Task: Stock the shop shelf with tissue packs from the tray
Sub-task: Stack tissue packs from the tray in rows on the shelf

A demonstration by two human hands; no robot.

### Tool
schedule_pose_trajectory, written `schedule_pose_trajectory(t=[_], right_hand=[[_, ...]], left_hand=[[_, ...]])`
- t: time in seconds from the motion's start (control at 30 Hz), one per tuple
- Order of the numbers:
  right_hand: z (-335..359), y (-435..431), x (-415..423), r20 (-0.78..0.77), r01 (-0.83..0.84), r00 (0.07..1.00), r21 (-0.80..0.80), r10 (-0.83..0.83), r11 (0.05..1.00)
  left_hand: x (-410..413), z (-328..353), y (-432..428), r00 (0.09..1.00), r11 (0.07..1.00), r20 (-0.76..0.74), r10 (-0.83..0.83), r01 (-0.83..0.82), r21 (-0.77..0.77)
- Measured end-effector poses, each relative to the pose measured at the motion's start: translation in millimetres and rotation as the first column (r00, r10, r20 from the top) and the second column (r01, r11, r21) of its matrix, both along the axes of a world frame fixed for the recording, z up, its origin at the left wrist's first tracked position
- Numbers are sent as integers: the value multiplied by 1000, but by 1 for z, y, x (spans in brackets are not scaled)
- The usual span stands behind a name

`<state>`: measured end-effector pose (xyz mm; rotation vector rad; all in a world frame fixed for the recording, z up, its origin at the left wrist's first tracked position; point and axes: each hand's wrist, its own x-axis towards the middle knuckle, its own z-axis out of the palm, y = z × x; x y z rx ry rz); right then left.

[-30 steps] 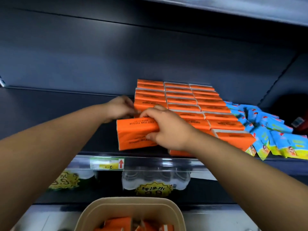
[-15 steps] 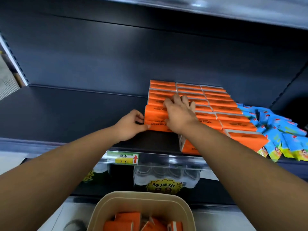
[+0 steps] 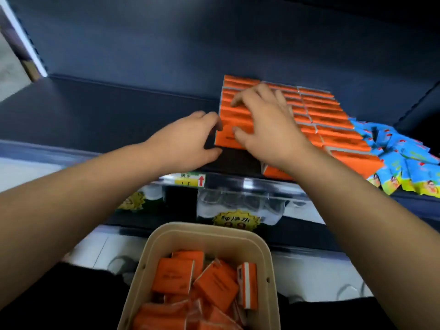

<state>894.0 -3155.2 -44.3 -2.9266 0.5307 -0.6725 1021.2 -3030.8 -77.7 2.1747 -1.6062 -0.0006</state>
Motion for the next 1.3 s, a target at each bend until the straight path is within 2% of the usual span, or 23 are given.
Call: schedule_pose_trajectory(t=[0.13,0.27,0.37,0.43,0.5,0.6,0.67,0.77,0.87,0.93,1.03,1.17,1.23,1.3], right_hand=[[-42,30,-28,79,-137,989,119,128,983],[-107,57,-58,-76,-106,989,216,125,971],[-149,75,-86,-244,-65,961,260,130,964],[-172,86,-100,-358,-52,921,276,153,960],[-192,97,-110,-498,-24,844,332,197,943],[-211,110,-118,-670,25,668,455,323,890],[-215,115,-121,-711,31,579,508,398,861],[-221,115,-128,-758,76,478,539,444,839],[-229,117,-133,-824,99,384,485,417,869],[-234,119,-134,-867,114,312,440,389,891],[-246,122,-134,-894,174,237,425,381,888],[-262,123,-138,-908,278,235,405,347,871],[-269,123,-140,-898,358,232,436,374,826],[-275,120,-141,-890,429,268,453,369,781]], left_hand=[[-37,-29,28,998,998,11,-56,56,-19],[-68,-85,50,995,991,79,-53,43,126],[-85,-122,70,985,932,107,-132,87,352],[-92,-141,82,976,869,33,-214,174,464],[-98,-154,91,958,773,-141,-248,284,568],[-110,-164,98,894,574,-414,-169,431,697],[-115,-167,99,848,464,-524,-79,496,734],[-120,-172,101,816,352,-575,-52,554,755],[-124,-181,101,840,240,-525,-140,543,805],[-125,-187,99,856,231,-480,-191,514,826],[-121,-189,94,858,281,-485,-171,514,810],[-107,-188,95,842,293,-535,-71,531,795],[-98,-188,97,834,317,-551,-22,528,788],[-92,-187,98,827,343,-562,35,518,784]])
